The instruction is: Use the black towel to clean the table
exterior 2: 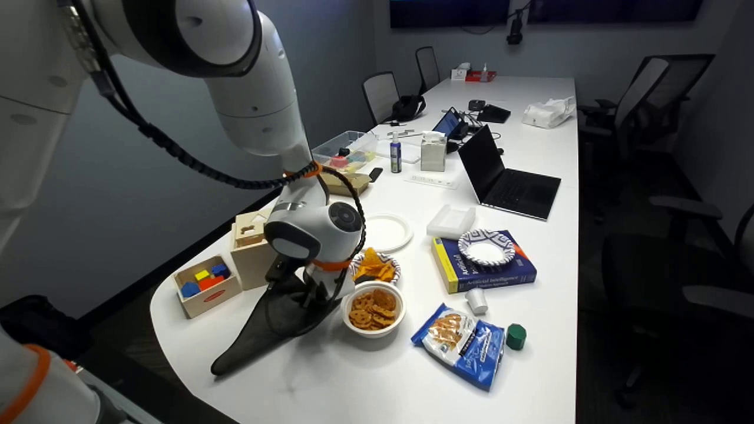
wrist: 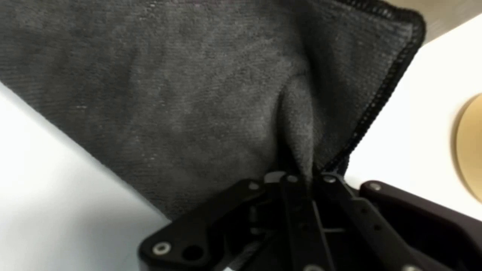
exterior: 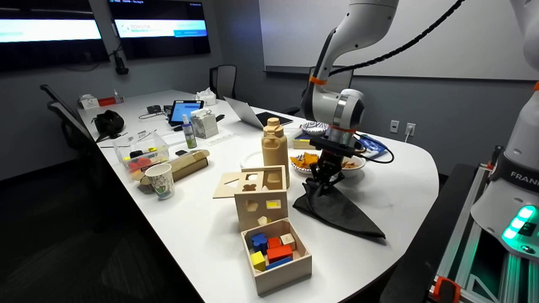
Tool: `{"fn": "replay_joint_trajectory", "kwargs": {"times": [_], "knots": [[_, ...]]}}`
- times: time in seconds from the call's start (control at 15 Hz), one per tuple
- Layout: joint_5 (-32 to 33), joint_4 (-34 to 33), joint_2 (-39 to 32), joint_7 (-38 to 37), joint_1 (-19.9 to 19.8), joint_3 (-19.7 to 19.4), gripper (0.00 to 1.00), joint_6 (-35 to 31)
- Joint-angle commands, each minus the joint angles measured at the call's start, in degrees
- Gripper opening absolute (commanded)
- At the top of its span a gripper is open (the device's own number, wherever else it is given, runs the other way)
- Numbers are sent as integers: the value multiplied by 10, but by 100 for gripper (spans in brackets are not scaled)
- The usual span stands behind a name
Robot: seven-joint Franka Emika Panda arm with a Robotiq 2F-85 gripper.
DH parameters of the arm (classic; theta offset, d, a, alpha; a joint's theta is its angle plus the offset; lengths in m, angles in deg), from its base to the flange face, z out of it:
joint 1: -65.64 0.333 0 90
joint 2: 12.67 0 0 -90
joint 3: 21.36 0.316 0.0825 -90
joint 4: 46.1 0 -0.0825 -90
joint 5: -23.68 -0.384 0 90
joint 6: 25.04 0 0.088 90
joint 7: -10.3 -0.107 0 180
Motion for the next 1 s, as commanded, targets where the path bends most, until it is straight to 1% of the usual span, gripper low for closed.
{"fn": "replay_joint_trajectory", "kwargs": {"times": [0.0,0.07,0.13,0.2,0.4,0.67,0.93], "knots": [[22,-38,-37,27,-3,18,1,54],[18,-36,-40,37,-5,25,1,65],[-19,-34,-34,60,35,-7,1,97],[-30,-26,-35,69,39,-8,1,109],[-73,0,-31,92,69,-24,1,144],[-136,43,-22,99,107,-52,1,174],[-188,92,-12,90,131,-87,1,205]]}}
